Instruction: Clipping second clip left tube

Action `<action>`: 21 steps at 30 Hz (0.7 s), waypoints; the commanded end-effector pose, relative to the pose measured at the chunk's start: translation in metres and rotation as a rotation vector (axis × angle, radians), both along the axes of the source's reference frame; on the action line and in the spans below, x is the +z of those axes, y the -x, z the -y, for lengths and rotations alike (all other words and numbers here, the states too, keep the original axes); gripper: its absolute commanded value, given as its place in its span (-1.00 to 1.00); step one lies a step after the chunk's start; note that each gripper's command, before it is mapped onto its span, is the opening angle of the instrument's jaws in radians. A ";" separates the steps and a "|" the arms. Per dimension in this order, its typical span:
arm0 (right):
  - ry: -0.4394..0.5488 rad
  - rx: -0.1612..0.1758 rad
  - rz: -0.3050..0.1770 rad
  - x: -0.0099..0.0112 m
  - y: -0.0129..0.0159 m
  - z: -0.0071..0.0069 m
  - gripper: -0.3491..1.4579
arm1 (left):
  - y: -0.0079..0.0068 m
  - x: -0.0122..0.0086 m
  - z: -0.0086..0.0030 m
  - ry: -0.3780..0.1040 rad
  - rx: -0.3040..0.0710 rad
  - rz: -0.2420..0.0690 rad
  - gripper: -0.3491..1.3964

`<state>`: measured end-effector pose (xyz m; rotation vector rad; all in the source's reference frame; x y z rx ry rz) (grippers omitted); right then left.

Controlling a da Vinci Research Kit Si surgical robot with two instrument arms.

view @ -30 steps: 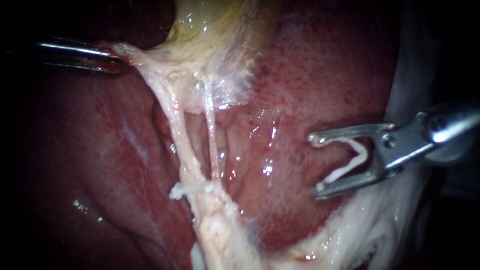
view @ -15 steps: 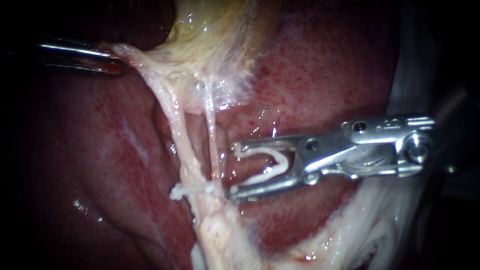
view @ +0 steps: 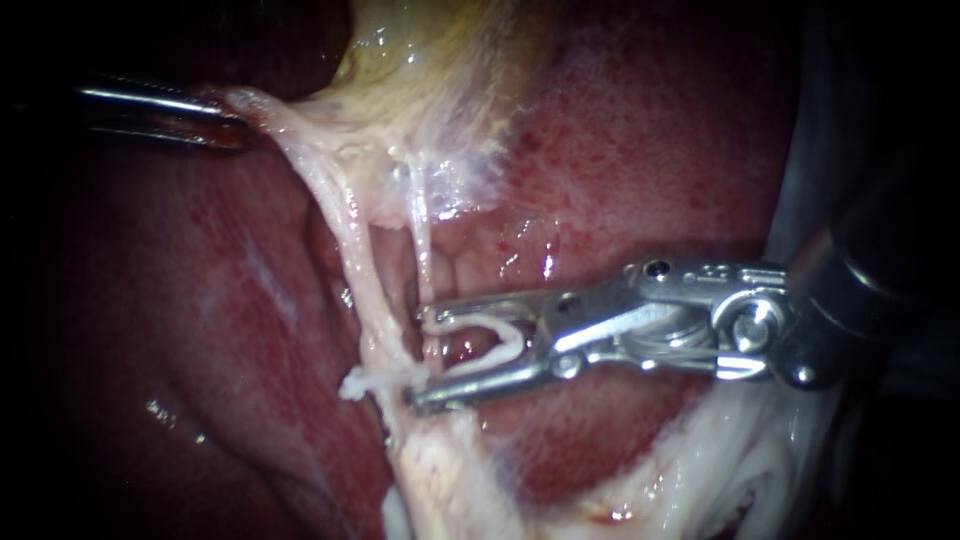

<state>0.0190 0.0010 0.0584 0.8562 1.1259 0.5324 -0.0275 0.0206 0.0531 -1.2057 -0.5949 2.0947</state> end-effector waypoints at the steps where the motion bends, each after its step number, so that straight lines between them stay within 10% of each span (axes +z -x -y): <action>1: -0.004 -0.003 0.000 0.0003 -0.0001 0.0001 -0.07 | 0.0000 0.0000 0.0000 0.000 0.000 0.000 -1.00; 21: -0.038 -0.015 0.011 0.0042 -0.0020 0.0008 -0.06 | -0.0003 -0.0002 -0.0002 -0.002 0.001 0.001 -1.00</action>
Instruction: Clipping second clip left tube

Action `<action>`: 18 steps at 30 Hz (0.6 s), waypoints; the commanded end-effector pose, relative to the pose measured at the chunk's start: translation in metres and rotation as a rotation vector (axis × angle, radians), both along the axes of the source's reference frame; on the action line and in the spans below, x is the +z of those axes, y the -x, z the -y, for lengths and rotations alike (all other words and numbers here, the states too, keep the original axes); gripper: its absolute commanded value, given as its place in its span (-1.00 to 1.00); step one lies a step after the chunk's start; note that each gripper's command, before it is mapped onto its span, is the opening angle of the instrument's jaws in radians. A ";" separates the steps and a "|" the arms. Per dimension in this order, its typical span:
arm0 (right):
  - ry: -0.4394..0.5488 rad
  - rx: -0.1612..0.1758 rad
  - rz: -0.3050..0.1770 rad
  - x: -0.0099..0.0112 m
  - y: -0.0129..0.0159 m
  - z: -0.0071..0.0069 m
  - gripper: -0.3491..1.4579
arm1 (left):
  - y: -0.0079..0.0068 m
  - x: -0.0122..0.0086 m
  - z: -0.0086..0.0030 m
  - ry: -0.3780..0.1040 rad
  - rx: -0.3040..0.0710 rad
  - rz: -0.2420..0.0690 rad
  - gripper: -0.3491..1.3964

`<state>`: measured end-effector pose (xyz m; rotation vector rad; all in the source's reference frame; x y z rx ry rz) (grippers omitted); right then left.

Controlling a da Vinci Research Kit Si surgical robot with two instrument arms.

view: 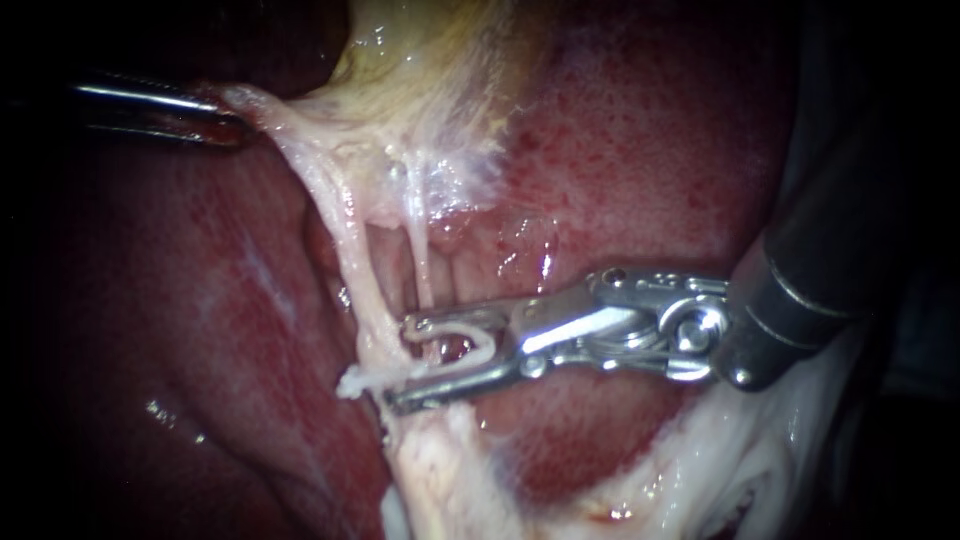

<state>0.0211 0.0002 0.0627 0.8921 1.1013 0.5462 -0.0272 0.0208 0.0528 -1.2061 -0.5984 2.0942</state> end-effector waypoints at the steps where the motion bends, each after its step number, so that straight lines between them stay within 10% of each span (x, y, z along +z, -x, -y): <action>1: -0.001 0.001 0.000 0.0000 -0.0002 0.0000 -0.06 | 0.0000 0.0000 0.0000 0.000 0.000 0.000 -1.00; 18: -0.169 -0.005 0.022 -0.0011 -0.0013 -0.0010 -0.08 | 0.0000 0.0001 0.0000 0.000 0.000 0.000 -1.00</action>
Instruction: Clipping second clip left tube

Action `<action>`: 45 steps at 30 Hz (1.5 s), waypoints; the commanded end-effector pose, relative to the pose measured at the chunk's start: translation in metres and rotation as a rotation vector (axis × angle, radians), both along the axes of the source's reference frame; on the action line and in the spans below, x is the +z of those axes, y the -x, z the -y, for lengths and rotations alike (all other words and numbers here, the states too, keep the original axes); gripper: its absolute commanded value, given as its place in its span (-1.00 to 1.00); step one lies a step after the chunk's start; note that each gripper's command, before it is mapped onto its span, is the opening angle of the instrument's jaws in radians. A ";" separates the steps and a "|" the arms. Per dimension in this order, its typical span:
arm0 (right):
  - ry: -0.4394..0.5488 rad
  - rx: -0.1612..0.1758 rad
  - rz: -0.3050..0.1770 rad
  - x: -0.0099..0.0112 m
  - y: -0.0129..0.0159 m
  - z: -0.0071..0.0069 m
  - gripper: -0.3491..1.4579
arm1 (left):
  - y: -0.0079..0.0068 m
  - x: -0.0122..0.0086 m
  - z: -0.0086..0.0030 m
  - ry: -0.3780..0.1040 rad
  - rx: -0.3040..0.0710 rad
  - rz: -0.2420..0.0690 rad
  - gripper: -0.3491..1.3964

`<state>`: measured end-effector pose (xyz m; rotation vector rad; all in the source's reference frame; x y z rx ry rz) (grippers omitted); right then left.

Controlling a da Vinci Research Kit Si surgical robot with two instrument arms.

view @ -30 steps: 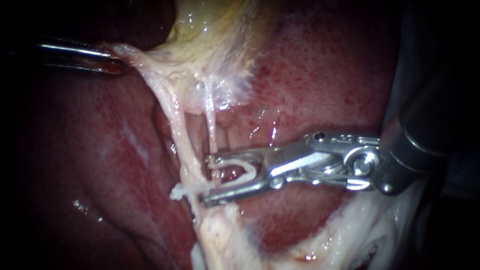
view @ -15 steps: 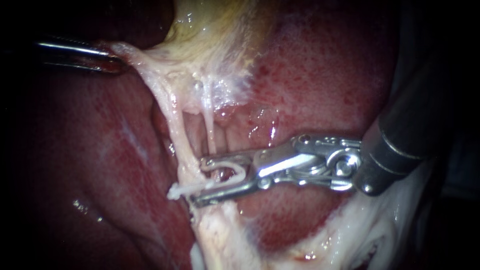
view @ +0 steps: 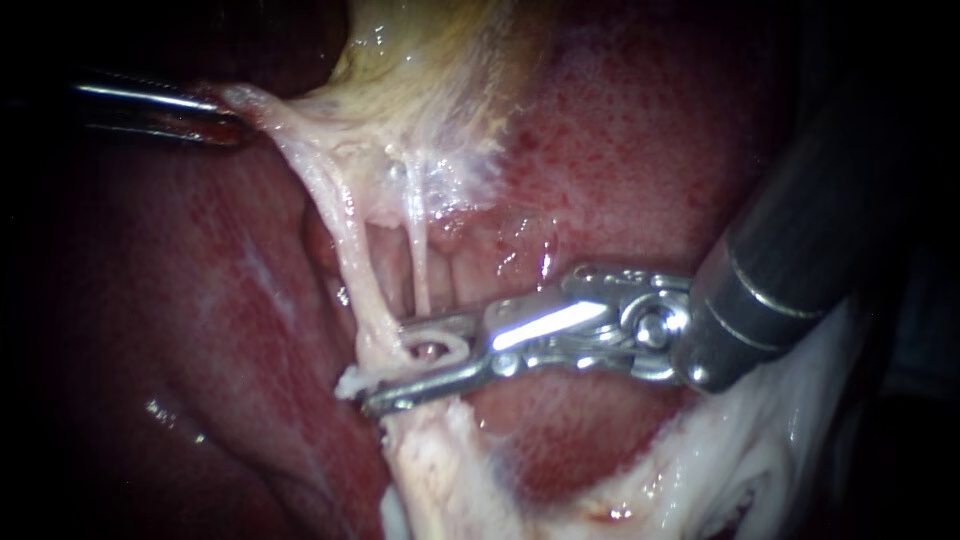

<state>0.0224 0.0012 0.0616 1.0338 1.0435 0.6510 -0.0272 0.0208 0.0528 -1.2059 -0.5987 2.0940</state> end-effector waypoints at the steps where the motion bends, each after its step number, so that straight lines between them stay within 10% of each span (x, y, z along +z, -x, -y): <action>1: -0.007 -0.005 -0.005 -0.0002 0.0000 -0.0002 -0.09 | 0.0000 0.0001 0.0000 0.000 0.000 0.000 -1.00; 9: -0.016 -0.029 -0.012 -0.0003 -0.0015 -0.0002 -0.09 | 0.0001 0.0001 0.0000 0.001 -0.001 0.000 -1.00; 25: -0.070 0.047 -0.130 -0.0006 -0.0045 -0.0001 -0.06 | 0.0002 0.0002 0.0000 0.001 -0.001 -0.001 -1.00; 45: -0.102 -0.040 -0.223 -0.0053 -0.0051 0.0018 -0.34 | 0.0001 0.0003 0.0000 0.001 -0.001 0.000 -1.00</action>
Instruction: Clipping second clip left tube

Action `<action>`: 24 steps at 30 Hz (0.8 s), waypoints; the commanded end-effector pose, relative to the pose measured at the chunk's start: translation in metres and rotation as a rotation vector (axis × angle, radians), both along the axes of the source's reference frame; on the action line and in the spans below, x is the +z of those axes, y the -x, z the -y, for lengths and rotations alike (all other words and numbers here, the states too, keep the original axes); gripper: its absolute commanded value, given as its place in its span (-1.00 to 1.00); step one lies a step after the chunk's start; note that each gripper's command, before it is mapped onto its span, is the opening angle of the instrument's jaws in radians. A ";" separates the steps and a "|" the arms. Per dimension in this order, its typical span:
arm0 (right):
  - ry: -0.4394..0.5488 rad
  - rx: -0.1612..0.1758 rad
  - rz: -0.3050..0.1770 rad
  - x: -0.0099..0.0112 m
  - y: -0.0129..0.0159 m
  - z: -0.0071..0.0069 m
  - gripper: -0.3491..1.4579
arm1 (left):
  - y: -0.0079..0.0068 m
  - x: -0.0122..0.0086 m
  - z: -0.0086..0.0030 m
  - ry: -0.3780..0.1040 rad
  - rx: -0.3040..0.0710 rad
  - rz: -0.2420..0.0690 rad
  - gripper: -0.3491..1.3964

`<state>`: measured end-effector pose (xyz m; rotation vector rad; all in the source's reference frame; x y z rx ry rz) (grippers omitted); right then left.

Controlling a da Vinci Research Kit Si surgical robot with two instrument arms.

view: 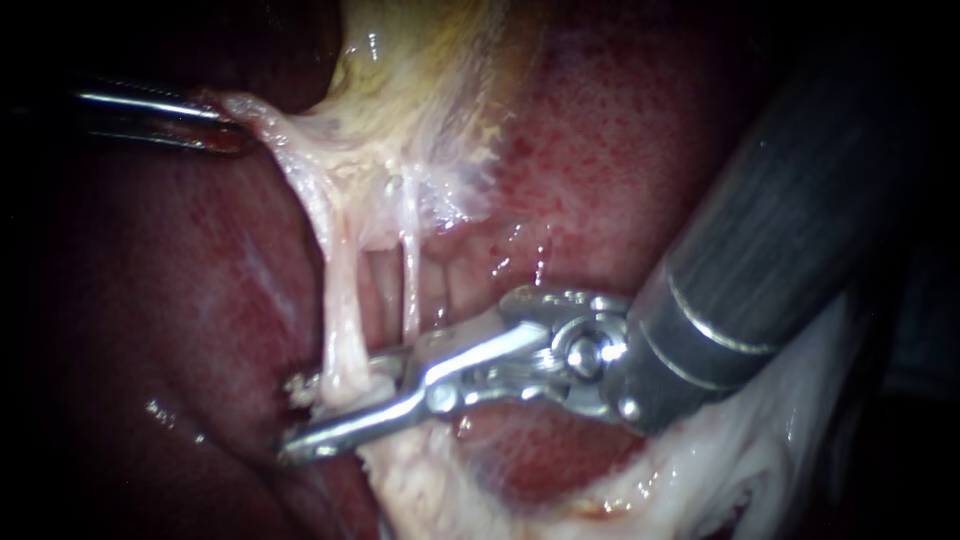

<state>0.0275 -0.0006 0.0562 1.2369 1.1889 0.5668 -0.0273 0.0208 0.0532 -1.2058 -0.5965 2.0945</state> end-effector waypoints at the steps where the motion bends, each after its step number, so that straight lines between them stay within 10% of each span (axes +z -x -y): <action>1: 0.001 0.005 0.004 0.0001 0.0002 0.0000 -0.40 | 0.0000 0.0000 0.0000 0.000 0.000 0.000 -1.00; 11: -0.001 0.018 0.009 -0.0002 0.0007 -0.0003 -0.97 | 0.0000 0.0000 0.0000 0.000 0.000 0.000 -1.00; 24: 0.001 0.019 0.010 -0.0001 0.0012 -0.0002 -1.00 | 0.0000 0.0002 -0.0001 0.000 0.000 0.000 -1.00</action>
